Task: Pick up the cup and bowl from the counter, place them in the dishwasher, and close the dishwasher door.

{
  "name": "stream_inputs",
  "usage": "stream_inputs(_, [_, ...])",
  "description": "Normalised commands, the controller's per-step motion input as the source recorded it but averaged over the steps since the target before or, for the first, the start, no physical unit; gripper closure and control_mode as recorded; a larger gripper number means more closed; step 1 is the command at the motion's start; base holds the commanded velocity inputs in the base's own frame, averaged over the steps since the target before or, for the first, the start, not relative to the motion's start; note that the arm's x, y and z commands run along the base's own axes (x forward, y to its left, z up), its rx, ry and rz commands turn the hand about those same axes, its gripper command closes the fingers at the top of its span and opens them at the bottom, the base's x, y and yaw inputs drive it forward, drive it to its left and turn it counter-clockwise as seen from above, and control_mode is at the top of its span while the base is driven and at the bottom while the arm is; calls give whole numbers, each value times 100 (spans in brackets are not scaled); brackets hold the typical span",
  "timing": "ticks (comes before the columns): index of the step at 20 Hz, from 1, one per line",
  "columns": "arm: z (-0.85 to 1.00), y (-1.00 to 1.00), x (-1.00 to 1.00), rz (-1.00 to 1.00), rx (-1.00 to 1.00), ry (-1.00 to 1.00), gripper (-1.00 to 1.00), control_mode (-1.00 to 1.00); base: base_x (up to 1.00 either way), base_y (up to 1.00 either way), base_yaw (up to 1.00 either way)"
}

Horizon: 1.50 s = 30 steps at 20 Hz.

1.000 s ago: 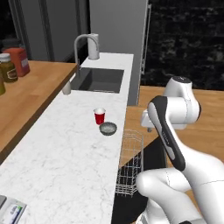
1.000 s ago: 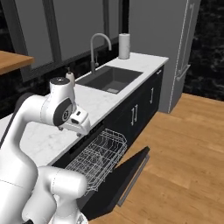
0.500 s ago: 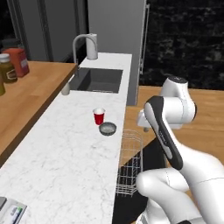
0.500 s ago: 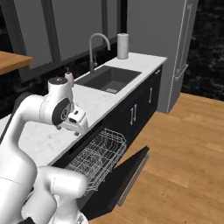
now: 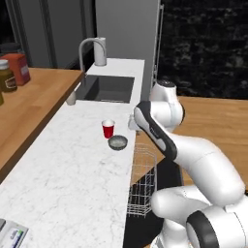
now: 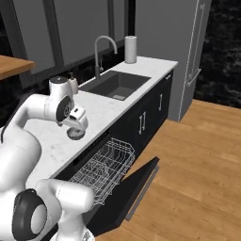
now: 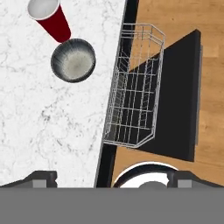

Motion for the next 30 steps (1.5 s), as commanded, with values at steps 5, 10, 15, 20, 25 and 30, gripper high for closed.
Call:
stream_inputs(5, [-18,0,77,5,9,0,-100,-100,0,0,0])
stream_inputs(10, [-15,0,82,19,17,-1,-100,-100,0,0,0])
stream_inputs(15, [-13,3,96,7,5,1,-100,-100,0,0,0])
stream_inputs(20, [-15,17,92,1,-1,5,-100,-100,0,0,0])
stream_inputs(25, [-7,37,86,-5,-5,4,-100,-100,0,0,0])
stream_inputs(30, [-35,42,54,0,-4,0,-100,-100,0,0,0])
